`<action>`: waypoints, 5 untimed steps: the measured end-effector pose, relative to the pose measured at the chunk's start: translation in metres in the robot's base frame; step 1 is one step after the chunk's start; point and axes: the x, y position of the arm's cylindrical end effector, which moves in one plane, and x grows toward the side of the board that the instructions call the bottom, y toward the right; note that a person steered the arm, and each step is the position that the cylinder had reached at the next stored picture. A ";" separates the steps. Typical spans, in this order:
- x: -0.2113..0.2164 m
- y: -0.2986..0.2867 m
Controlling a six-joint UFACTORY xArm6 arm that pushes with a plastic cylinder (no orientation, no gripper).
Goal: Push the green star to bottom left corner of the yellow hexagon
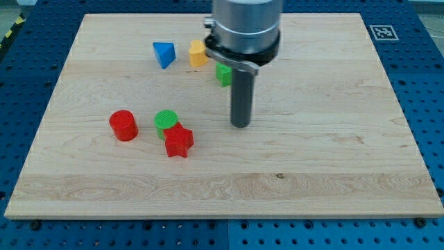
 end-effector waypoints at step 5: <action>-0.121 0.025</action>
